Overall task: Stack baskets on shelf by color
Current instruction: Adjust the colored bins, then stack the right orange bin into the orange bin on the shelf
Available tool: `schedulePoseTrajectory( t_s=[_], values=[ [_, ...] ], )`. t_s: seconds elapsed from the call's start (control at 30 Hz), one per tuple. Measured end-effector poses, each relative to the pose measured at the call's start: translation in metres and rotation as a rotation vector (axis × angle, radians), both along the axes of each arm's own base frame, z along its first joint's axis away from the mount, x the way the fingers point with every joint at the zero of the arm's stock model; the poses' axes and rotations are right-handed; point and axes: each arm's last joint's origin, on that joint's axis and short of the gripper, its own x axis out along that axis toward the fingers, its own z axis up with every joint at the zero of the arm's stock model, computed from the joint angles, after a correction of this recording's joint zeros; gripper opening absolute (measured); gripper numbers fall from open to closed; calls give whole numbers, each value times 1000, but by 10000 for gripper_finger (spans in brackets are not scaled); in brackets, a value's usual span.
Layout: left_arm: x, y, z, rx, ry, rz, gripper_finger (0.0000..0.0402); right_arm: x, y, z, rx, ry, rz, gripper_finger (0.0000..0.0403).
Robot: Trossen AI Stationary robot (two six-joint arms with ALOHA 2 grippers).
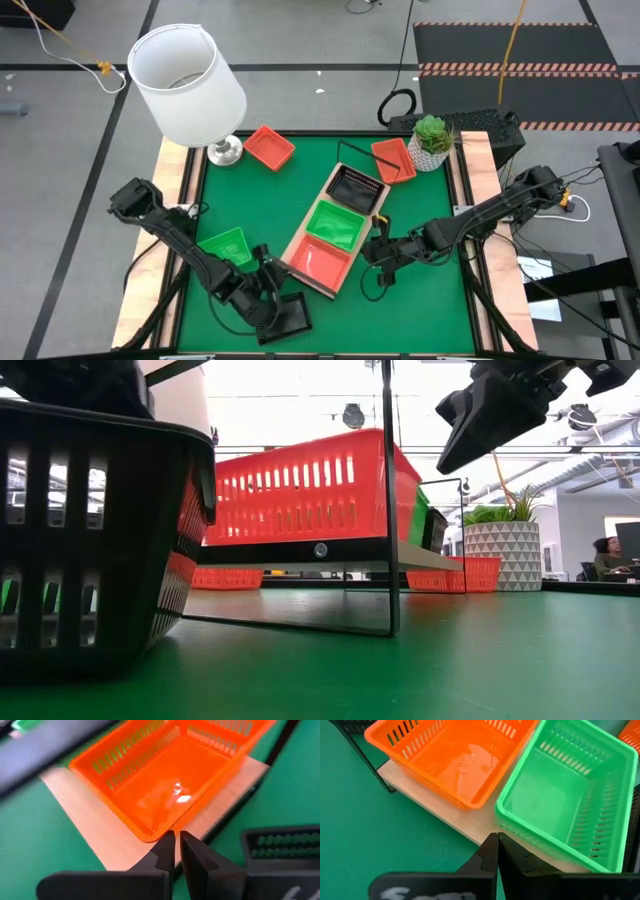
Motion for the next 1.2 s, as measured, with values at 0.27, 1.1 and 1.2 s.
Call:
schedulePoseTrajectory(
  t_s=[0.27,1.1,1.2],
  values=[
    [-1,7,-2,37,42,19,30,0,0,0,2,-1,0,0],
    [-33,3,52,94,4,-221,30,24,10,-13,102,-49,173,0],
    [-28,5,53,117,-7,-231,30,27,6,-14,103,-54,157,0]
  ],
)
